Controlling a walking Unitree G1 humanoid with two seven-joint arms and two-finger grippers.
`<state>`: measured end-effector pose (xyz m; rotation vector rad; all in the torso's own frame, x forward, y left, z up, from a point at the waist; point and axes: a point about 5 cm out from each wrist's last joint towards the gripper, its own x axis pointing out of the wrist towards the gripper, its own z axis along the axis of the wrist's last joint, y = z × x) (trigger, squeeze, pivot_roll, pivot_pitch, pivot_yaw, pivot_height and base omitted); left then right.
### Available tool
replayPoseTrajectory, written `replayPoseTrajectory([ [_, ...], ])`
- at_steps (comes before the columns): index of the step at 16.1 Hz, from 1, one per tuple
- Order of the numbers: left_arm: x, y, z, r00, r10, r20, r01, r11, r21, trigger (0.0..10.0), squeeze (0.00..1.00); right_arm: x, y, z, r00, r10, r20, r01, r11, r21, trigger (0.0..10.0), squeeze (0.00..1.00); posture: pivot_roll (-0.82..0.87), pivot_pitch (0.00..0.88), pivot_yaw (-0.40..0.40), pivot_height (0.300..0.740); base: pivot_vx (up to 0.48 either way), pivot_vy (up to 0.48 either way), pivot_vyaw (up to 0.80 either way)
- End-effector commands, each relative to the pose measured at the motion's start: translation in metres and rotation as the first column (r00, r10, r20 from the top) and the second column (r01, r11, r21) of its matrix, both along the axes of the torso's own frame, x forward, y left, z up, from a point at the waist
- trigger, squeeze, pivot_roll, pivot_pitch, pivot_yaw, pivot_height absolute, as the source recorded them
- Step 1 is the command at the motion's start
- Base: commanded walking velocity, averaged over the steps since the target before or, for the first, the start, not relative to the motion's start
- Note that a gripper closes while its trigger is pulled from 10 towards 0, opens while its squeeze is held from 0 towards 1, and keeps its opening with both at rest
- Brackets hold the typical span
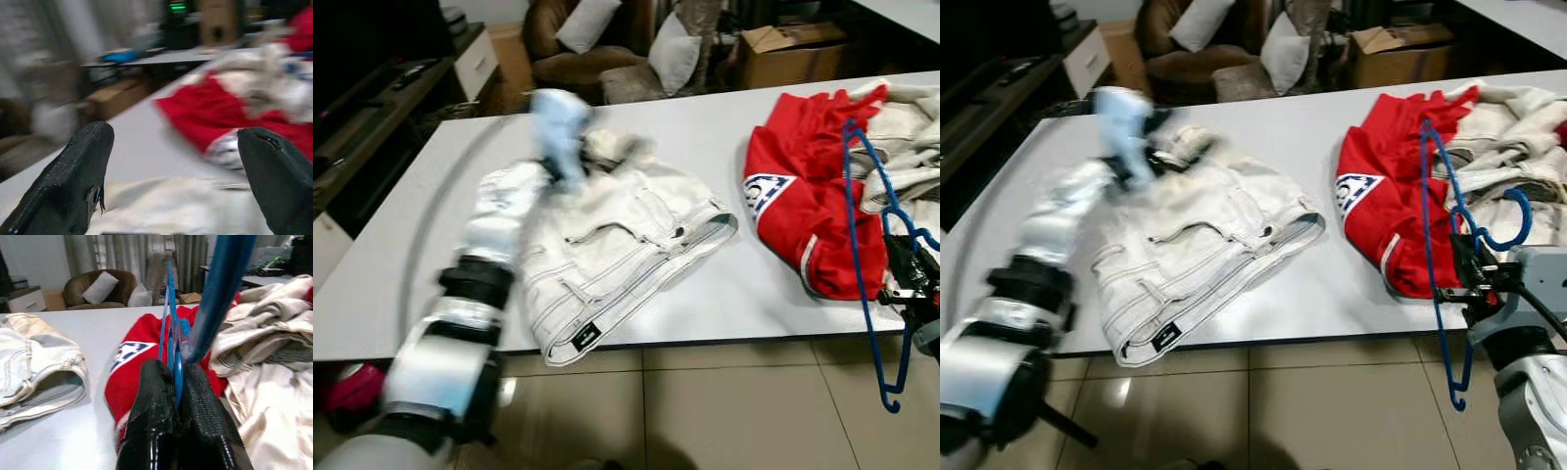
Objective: Hang hanger
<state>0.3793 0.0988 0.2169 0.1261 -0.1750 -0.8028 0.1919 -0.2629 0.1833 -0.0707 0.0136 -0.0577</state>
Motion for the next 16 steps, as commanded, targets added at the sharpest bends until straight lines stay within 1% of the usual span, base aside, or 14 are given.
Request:
replayPoseTrajectory([
  [1,-0.005,-0.008,-0.037,0.995,-0.047,-0.083,0.06,0.986,0.155,10.0,0.0,-0.002,-0.002,0.006,1.0,-0.008,0.009,0.008,1.0,-0.019,10.0,0.0,-0.29,0.0,0.132,0.74,0.0,0.0,0.0],
  [2,-0.006,-0.012,-0.048,0.993,-0.041,-0.107,0.062,0.978,0.201,10.0,0.0,-0.002,-0.003,0.007,1.0,-0.008,0.006,0.008,1.0,-0.024,10.0,0.0,-0.29,0.0,0.128,0.74,0.0,0.0,0.0],
  [3,-0.008,-0.016,-0.064,0.992,-0.021,-0.127,0.056,0.96,0.276,10.0,0.0,-0.003,-0.004,0.009,1.0,-0.004,0.003,0.004,1.0,-0.031,10.0,0.0,-0.3,0.0,0.121,0.74,0.0,0.0,0.0],
  [4,-0.01,-0.02,-0.075,0.987,-0.018,-0.158,0.066,0.949,0.307,10.0,0.0,-0.003,-0.004,0.011,1.0,0.002,-0.001,-0.002,0.999,-0.037,10.0,0.0,-0.31,0.0,0.117,0.74,0.0,0.0,0.0],
  [5,-0.015,-0.022,-0.095,0.974,-0.001,-0.226,0.09,0.919,0.383,10.0,0.0,-0.003,-0.004,0.012,1.0,0.012,-0.007,-0.013,0.999,-0.045,10.0,0.0,-0.32,0.0,0.114,0.74,0.0,0.0,0.0],
  [6,-0.016,-0.021,-0.102,0.972,0.005,-0.237,0.098,0.903,0.418,10.0,0.0,-0.002,-0.004,0.013,1.0,0.014,-0.008,-0.015,0.999,-0.046,10.0,0.0,-0.32,0.0,0.114,0.74,0.0,0.0,0.0],
  [8,-0.019,-0.017,-0.113,0.965,0.047,-0.258,0.079,0.887,0.454,10.0,0.0,-0.002,-0.003,0.013,1.0,0.019,-0.01,-0.019,0.999,-0.046,10.0,0.0,-0.33,0.0,0.109,0.74,0.0,0.0,0.0],
  [9,-0.019,-0.014,-0.118,0.966,0.081,-0.246,0.046,0.881,0.471,10.0,0.0,0.0,-0.001,0.012,0.999,0.029,-0.015,-0.03,0.998,-0.046,10.0,0.0,-0.33,0.0,0.108,0.74,0.0,0.0,0.0],
  [11,-0.018,-0.013,-0.119,0.97,0.108,-0.218,0.016,0.866,0.5,10.0,0.0,0.002,0.0,0.011,0.999,0.038,-0.017,-0.039,0.998,-0.045,10.0,0.0,-0.32,0.0,0.1,0.74,0.0,0.0,0.0],
  [13,-0.017,-0.01,-0.122,0.97,0.139,-0.2,-0.008,0.839,0.544,10.0,0.0,0.005,0.002,0.012,0.998,0.052,-0.019,-0.053,0.998,-0.046,10.0,0.0,-0.32,0.0,0.096,0.74,0.0,0.0,0.0],
  [14,-0.016,-0.008,-0.122,0.968,0.155,-0.199,-0.022,0.837,0.547,10.0,0.0,0.006,0.002,0.012,0.998,0.055,-0.018,-0.056,0.997,-0.046,10.0,0.0,-0.32,0.0,0.096,0.74,0.0,0.0,0.0],
  [15,-0.015,-0.008,-0.122,0.967,0.16,-0.2,-0.027,0.841,0.541,4.4,0.0,0.006,0.002,0.012,0.998,0.055,-0.017,-0.056,0.997,-0.047,10.0,0.0,-0.32,0.0,0.096,0.74,0.0,0.0,0.0],
  [16,-0.015,-0.008,-0.121,0.967,0.157,-0.199,-0.028,0.846,0.533,0.0,0.0,0.006,0.002,0.012,0.998,0.056,-0.017,-0.057,0.997,-0.047,10.0,0.0,-0.32,0.0,0.098,0.74,0.0,0.0,0.0],
])
